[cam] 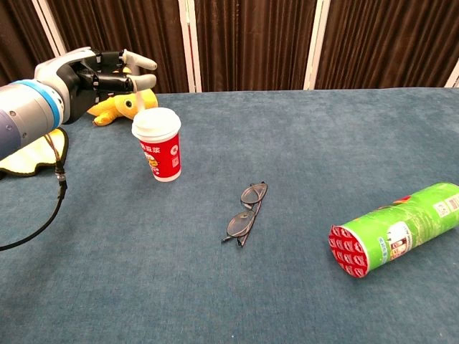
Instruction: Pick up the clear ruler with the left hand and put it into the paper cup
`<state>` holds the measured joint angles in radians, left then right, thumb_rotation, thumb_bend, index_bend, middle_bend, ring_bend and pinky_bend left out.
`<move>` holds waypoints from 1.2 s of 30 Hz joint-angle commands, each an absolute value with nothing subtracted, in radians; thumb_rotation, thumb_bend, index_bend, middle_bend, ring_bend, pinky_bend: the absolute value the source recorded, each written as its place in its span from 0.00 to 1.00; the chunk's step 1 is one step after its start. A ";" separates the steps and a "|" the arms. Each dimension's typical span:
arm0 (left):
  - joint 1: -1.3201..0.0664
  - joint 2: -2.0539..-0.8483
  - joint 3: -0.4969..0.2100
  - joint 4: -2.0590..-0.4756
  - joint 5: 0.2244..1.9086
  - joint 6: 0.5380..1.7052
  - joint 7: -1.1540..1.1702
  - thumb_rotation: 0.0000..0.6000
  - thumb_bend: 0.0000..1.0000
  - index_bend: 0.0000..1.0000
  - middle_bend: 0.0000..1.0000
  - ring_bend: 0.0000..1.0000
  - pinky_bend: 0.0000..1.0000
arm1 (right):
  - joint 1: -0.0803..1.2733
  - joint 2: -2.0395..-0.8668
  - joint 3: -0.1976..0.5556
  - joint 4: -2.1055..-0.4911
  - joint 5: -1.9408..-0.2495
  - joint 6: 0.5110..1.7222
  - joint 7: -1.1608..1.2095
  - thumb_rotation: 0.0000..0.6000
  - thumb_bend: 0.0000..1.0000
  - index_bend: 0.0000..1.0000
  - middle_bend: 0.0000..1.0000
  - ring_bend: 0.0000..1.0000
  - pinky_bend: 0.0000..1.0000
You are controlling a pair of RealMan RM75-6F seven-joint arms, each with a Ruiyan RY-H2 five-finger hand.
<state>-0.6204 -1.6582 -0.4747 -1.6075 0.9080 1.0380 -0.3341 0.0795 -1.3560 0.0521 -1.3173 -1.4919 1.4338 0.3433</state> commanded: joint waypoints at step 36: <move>-0.221 -1.259 0.058 -1.661 1.484 1.496 0.289 1.00 0.17 0.15 0.00 0.00 0.00 | 0.075 -1.364 0.055 -1.302 -1.505 1.466 0.271 1.00 0.06 0.00 0.00 0.00 0.00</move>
<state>-0.2656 -1.2764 0.0286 -1.6957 1.4509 1.4506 0.2714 0.0751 -1.3635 0.0559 -1.3035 -1.5033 1.4642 0.2733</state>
